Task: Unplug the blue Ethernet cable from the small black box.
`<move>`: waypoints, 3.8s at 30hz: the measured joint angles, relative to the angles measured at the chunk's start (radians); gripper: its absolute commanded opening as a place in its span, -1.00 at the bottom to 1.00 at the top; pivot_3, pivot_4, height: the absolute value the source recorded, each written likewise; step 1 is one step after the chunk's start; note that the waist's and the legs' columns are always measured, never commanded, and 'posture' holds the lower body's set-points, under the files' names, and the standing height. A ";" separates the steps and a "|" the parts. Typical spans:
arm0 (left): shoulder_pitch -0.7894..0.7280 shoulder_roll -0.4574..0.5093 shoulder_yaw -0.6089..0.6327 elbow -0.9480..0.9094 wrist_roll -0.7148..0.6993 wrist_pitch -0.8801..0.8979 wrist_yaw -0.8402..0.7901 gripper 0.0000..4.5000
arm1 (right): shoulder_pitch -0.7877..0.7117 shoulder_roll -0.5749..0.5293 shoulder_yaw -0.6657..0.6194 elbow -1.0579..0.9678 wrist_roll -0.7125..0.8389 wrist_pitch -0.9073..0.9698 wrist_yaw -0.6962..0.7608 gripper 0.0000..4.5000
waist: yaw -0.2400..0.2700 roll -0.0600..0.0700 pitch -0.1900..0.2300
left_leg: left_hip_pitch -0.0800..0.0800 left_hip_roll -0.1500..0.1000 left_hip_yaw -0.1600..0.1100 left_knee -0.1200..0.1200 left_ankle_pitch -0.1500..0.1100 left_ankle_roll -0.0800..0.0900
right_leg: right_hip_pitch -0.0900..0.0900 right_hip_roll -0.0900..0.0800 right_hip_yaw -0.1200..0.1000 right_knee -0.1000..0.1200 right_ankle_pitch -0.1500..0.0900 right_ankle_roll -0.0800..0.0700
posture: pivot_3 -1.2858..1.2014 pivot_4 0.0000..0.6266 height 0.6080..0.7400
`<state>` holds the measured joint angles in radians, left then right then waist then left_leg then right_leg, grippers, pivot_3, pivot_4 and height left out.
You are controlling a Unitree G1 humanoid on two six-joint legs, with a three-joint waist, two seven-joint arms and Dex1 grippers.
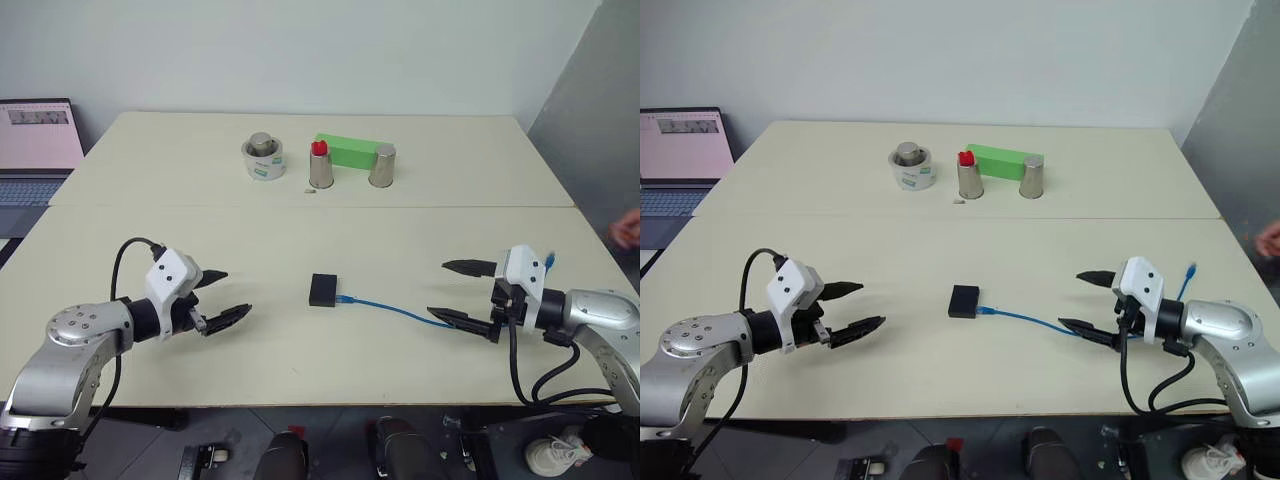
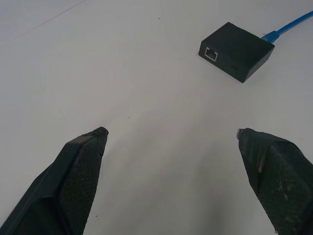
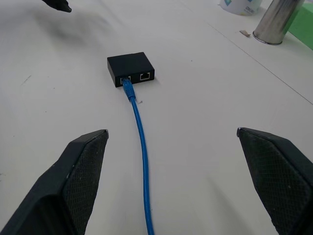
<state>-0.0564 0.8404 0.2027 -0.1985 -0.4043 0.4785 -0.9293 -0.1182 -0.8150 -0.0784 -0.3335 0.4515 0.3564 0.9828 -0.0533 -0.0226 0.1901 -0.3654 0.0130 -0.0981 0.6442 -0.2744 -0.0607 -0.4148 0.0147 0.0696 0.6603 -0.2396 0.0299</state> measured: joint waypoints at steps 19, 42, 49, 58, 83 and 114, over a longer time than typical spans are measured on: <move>0.027 -0.014 -0.020 -0.029 -0.021 -0.004 -0.019 1.00 | -0.006 0.019 0.065 -0.002 -0.038 0.003 -0.016 0.99 | -0.001 0.000 0.000 | 0.000 0.000 0.000 0.000 0.000 0.000 | 0.000 0.000 0.000 0.000 0.000 0.000 | 0.03 -0.52 1.00; -0.002 -0.071 -0.117 0.030 -0.013 -0.149 -0.132 1.00 | -0.412 0.434 0.474 0.556 -0.397 -0.197 -0.070 0.18 | -0.004 0.000 0.000 | 0.001 0.001 0.000 0.000 0.000 0.000 | -0.002 0.001 0.000 0.004 0.000 0.000 | 0.03 -0.52 1.00; -0.039 -0.098 -0.117 0.090 -0.023 -0.129 -0.120 1.00 | -0.435 0.440 0.496 0.574 -0.437 -0.221 -0.056 -0.59 | -0.003 0.000 0.000 | 0.001 0.000 -0.001 0.001 0.000 0.000 | -0.001 0.001 -0.001 0.004 0.000 0.000 | 0.03 -0.52 1.00; -0.118 -0.189 -0.055 0.163 -0.226 0.168 -0.054 1.00 | -0.447 0.383 0.496 0.505 -0.554 -0.421 -0.071 -0.94 | -0.004 0.000 0.000 | 0.000 0.000 -0.001 0.001 0.000 0.000 | -0.001 0.000 -0.001 0.004 0.001 0.000 | 0.03 -0.52 1.00; -0.195 -0.291 -0.038 0.126 -0.449 0.389 -0.001 0.08 | -0.513 0.344 0.521 0.534 -0.773 -0.887 -0.222 -0.94 | -0.003 0.000 0.000 | 0.001 0.000 -0.001 0.001 0.000 0.000 | 0.000 0.000 0.000 0.004 0.001 0.000 | 0.03 -0.52 1.00; -0.257 -0.235 -0.167 0.164 -0.279 0.208 -0.201 -0.66 | -0.367 0.175 0.426 0.161 -0.270 -0.299 0.065 -0.13 | 0.006 0.000 0.000 | 0.001 0.000 -0.002 0.001 0.000 0.000 | 0.001 0.000 -0.001 0.004 0.000 -0.001 | 0.03 -0.52 1.00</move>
<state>-0.3135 0.6056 0.0362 -0.0346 -0.6836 0.6865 -1.1298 -0.4850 -0.6400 0.3473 -0.1724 0.1811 0.0578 1.0483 -0.0469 -0.0225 0.1901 -0.3645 0.0125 -0.1005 0.6456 -0.2741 -0.0610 -0.4142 0.0143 0.0686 0.6639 -0.2394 0.0293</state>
